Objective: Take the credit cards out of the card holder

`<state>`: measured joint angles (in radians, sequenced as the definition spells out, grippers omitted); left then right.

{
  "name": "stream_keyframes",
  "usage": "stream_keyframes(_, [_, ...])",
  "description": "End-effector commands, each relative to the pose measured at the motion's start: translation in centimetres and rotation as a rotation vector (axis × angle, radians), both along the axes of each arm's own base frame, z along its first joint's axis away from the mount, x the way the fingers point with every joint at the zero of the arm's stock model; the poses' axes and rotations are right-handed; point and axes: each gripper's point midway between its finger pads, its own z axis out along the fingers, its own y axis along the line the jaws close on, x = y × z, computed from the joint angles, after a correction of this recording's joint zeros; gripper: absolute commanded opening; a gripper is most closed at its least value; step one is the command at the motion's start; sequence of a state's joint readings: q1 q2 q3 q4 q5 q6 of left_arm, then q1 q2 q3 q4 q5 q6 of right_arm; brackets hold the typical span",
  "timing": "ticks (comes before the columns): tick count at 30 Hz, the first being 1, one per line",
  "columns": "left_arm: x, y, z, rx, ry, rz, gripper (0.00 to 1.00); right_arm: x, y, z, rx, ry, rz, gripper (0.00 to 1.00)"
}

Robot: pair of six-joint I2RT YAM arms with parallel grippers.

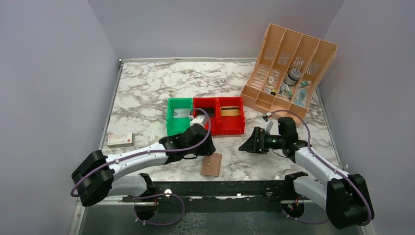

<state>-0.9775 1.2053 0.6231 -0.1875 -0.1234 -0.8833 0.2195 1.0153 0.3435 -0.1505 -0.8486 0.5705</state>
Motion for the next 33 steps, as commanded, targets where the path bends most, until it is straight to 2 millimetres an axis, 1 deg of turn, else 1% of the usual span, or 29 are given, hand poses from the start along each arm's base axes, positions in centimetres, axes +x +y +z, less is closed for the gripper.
stream_keyframes(1, [-0.8,-2.3,2.4,-0.092,-0.025,-0.132,0.46,-0.6,0.7,0.5,0.058,-0.046,0.054,0.90])
stream_keyframes(3, [-1.6,-3.7,2.4,-0.137,0.010,-0.196,0.40,-0.6,0.7,0.4,0.059,-0.048,0.043,0.90])
stream_keyframes(4, [-1.9,-4.3,2.2,-0.147,0.026,-0.220,0.36,-0.7,0.7,0.4,0.063,-0.046,0.041,0.90])
stream_keyframes(6, [-2.1,-4.6,0.9,-0.121,0.063,-0.231,0.27,-0.9,0.9,0.4,0.077,-0.038,0.046,0.89])
stream_keyframes(7, [-2.1,-4.4,0.0,-0.094,0.083,-0.219,0.24,-1.0,1.0,0.6,0.087,-0.036,0.053,0.89])
stream_keyframes(9, [-2.0,-3.7,-1.7,-0.035,0.111,-0.186,0.23,-1.3,1.2,0.7,0.105,-0.040,0.069,0.89])
stream_keyframes(12, [-2.0,-2.0,-3.8,0.065,0.133,-0.142,0.23,-1.5,1.2,0.3,0.103,-0.030,0.076,0.89])
stream_keyframes(14, [-2.0,-1.3,-4.4,0.101,0.136,-0.129,0.25,-1.6,1.3,0.1,0.109,-0.021,0.091,0.90])
stream_keyframes(16, [-1.8,-1.0,-4.2,0.103,0.122,-0.120,0.26,-1.6,1.4,0.1,0.108,-0.025,0.102,0.92])
stream_keyframes(18, [-1.5,-0.9,-3.3,0.086,0.091,-0.105,0.30,-1.1,1.4,0.3,0.091,-0.039,0.105,1.00])
stream_keyframes(20, [-0.9,-1.0,-1.8,0.052,0.043,-0.091,0.36,-0.1,1.2,0.9,0.064,-0.050,0.064,0.99])
stream_keyframes(22, [-0.4,-1.0,-0.1,0.010,-0.009,-0.075,0.49,1.1,0.9,1.6,0.051,-0.058,-0.019,0.99])
stream_keyframes(23, [-0.1,-0.9,0.7,-0.009,-0.035,-0.063,0.53,1.6,0.8,1.9,0.053,-0.045,-0.066,0.99])
stream_keyframes(24, [0.0,-0.8,1.4,-0.025,-0.056,-0.052,0.55,1.6,0.8,2.3,0.068,-0.027,-0.092,0.99])
stream_keyframes(26, [0.3,-0.3,2.4,-0.048,-0.086,-0.028,0.59,1.2,1.1,2.8,0.135,0.055,-0.143,0.99])
stream_keyframes(28, [0.3,0.4,3.0,-0.065,-0.102,0.000,0.67,0.6,1.7,3.5,0.265,0.091,-0.158,0.99])
stream_keyframes(31, [-0.1,1.5,2.8,-0.067,-0.100,0.034,0.78,-0.9,2.0,4.7,0.458,0.112,-0.160,1.00])
stream_keyframes(33, [-0.3,2.5,2.5,-0.057,-0.091,0.067,0.86,-1.4,2.1,4.9,0.480,0.099,-0.128,0.95])
